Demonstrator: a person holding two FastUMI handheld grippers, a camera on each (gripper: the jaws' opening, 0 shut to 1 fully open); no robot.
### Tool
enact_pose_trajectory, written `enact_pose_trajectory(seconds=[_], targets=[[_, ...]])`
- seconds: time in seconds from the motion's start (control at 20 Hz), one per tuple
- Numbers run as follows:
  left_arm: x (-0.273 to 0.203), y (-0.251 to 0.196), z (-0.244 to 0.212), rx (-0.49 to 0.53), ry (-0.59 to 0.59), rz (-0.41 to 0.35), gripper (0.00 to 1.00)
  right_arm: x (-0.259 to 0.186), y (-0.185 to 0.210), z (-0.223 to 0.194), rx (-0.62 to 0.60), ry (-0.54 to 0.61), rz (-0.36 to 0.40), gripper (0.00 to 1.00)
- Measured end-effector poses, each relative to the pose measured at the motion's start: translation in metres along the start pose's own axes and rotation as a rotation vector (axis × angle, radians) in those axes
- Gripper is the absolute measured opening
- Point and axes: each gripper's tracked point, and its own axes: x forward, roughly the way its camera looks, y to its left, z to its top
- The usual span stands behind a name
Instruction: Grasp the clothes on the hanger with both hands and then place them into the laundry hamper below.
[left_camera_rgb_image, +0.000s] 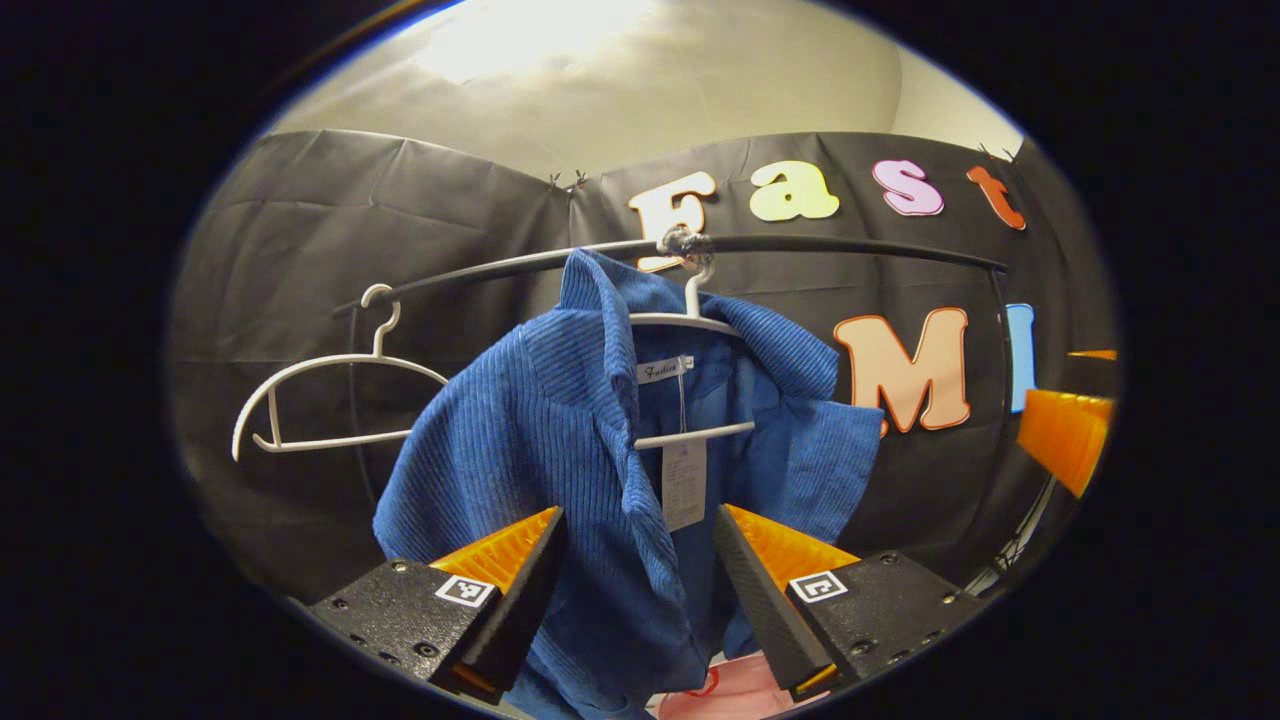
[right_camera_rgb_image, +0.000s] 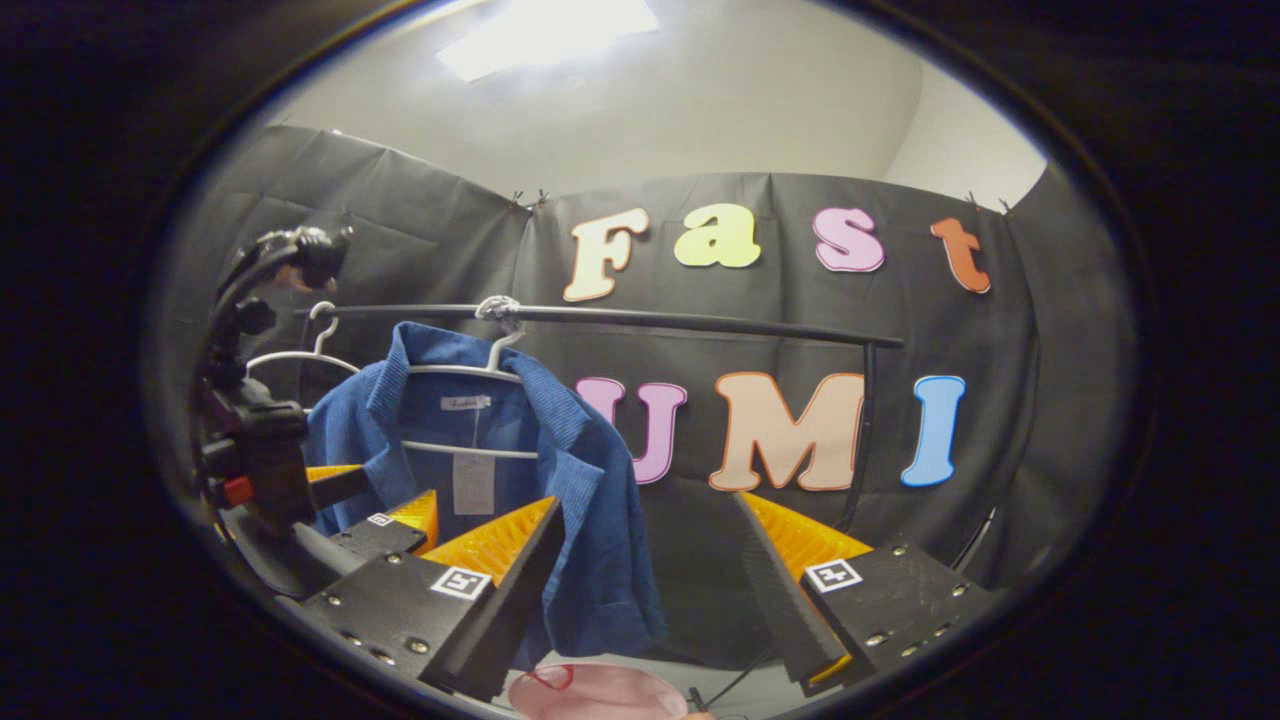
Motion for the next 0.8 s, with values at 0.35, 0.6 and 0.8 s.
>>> enact_pose_trajectory(seconds=[0.35, 0.6, 0.8], targets=[[0.020, 0.013, -0.022, -0.012, 0.051, 0.048, 0.63, 0.014, -0.007, -0.009, -0.018, 0.019, 0.002, 0.99], [0.029, 0.027, -0.029, 0.007, 0.078, 0.075, 0.14, 0.023, 0.007, -0.017, -0.009, 0.031, 0.039, 0.99], [0.025, 0.026, -0.029, 0.040, 0.087, 0.047, 0.02, 0.030, 0.023, -0.024, 0.009, 0.041, 0.081, 0.98]])
